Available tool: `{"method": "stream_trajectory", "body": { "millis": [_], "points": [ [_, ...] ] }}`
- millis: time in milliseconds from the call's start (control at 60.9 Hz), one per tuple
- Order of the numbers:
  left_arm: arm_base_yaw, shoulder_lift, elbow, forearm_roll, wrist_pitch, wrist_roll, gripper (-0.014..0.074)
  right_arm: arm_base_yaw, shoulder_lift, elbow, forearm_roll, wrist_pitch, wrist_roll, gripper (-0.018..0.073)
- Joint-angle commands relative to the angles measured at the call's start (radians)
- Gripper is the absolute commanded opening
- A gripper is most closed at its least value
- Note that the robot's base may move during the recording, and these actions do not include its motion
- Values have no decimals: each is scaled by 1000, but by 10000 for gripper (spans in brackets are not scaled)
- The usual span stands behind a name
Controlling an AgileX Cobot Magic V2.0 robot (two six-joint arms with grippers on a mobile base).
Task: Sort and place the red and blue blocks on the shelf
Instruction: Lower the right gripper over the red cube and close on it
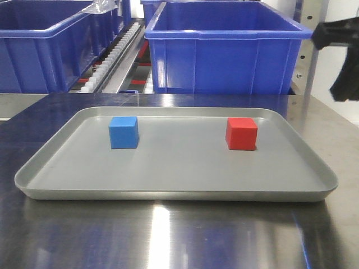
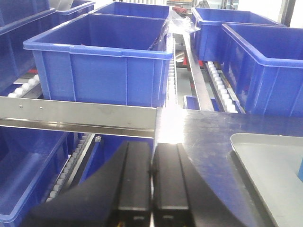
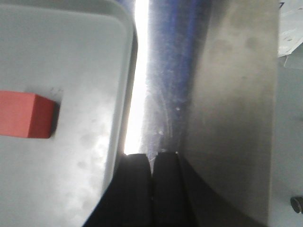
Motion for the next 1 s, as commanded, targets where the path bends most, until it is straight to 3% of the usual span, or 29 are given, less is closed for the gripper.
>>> {"method": "stream_trajectory", "body": {
  "millis": [0,82,181,624,985],
  "points": [
    [-1,-17,36,1,-80,-1,137,16,-17,-39,-1,-41,-3,284],
    [-1,-17,36,1,-80,-1,137,29,-11,-39,-1,-41,-3,492],
    [-1,-17,36,1,-80,-1,137,43,-11,-40,-1,-42,-3,588],
    [-1,-17,36,1,-80,-1,137,188,12,-100,1,-87,-1,549],
    [-1,-17,36,1,-80,-1,137,227,169,-258,12,46,44,549]
  ]
}}
